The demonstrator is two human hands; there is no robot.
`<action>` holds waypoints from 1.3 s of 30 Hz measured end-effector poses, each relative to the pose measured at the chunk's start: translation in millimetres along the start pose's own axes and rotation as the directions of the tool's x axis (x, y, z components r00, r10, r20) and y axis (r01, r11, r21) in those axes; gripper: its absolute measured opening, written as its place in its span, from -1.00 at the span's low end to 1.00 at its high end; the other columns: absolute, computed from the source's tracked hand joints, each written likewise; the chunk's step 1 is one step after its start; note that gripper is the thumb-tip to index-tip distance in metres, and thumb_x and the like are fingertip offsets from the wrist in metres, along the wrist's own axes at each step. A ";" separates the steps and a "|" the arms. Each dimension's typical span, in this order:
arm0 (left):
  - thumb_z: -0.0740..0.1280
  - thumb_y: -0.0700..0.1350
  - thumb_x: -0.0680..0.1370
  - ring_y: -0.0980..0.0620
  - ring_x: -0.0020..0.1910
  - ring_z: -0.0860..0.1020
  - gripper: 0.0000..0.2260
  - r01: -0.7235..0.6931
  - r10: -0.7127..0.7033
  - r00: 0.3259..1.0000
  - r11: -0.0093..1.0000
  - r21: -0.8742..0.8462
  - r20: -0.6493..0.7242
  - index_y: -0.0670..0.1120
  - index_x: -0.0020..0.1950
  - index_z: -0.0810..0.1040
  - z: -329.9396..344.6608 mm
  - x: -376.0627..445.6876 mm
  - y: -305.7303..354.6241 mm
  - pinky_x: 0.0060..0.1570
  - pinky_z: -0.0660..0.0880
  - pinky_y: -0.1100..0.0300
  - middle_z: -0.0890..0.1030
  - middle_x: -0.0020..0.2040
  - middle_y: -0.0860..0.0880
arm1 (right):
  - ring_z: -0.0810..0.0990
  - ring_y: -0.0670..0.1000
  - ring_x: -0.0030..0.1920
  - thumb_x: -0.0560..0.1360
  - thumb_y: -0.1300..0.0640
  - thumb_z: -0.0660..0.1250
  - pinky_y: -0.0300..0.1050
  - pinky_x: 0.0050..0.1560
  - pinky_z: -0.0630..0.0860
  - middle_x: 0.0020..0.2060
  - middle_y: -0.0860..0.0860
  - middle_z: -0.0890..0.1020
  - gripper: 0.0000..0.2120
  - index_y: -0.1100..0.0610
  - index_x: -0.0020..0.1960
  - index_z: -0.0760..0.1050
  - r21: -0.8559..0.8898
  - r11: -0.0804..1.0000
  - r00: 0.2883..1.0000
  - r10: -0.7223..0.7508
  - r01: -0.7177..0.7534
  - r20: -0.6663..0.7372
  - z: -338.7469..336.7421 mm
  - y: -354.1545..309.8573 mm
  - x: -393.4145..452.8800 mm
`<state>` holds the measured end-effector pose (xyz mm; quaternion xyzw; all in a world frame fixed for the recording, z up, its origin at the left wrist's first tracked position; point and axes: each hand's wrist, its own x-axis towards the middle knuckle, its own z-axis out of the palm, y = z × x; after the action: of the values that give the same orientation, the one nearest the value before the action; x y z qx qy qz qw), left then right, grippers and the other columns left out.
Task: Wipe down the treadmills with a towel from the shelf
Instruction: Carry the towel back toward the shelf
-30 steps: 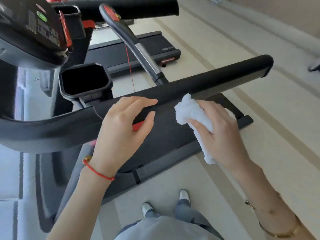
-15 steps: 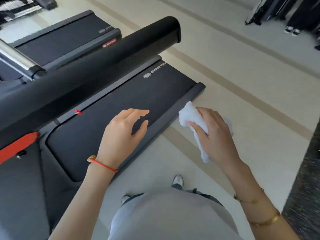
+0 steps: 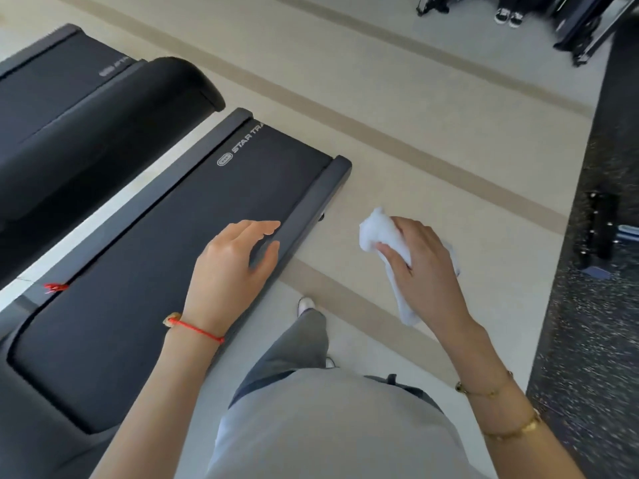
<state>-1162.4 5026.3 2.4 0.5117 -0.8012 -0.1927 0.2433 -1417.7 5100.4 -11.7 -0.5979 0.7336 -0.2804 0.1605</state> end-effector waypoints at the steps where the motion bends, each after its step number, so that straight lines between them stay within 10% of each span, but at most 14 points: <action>1: 0.38 -0.17 0.57 -0.04 0.06 0.62 -0.77 -0.008 0.008 1.000 1.000 -0.002 0.004 -0.09 0.22 0.62 6.0 14.0 1.2 0.00 0.60 -0.05 0.66 0.08 0.00 | 0.49 -0.01 -0.03 0.58 0.03 0.12 -0.14 0.01 0.40 -0.08 -0.08 0.50 -0.73 0.13 0.14 0.50 0.007 1.000 1.000 0.015 -0.015 -0.004 -0.5 6.3 9.9; 17: 0.37 -0.14 0.58 0.06 -0.07 0.57 -0.76 -0.052 0.052 0.999 0.998 -0.023 0.001 -0.06 0.24 0.61 84.6 325.8 10.0 -0.17 0.47 0.22 0.64 0.09 0.04 | 0.49 0.00 0.02 0.61 0.15 0.24 -0.14 0.04 0.39 0.00 -0.01 0.58 -0.83 0.11 0.18 0.49 -0.027 0.999 0.997 0.044 -0.046 -0.066 -34.4 94.4 306.2; 39: 0.35 -0.14 0.58 0.09 0.08 0.59 -0.77 0.052 -0.054 0.996 0.998 -0.025 -0.072 -0.05 0.24 0.62 223.6 754.1 38.4 -0.05 0.58 0.03 0.65 0.10 0.05 | 0.44 -0.07 0.06 0.61 0.08 0.24 -0.26 0.03 0.28 0.04 -0.09 0.55 -0.81 0.04 0.21 0.47 0.027 0.999 1.000 -0.027 0.027 0.008 -92.5 260.5 751.3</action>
<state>-1591.5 4366.1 -11.5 0.5366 -0.7757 -0.1894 0.2729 -1851.0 4427.3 -20.7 -0.6069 0.7208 -0.2898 0.1677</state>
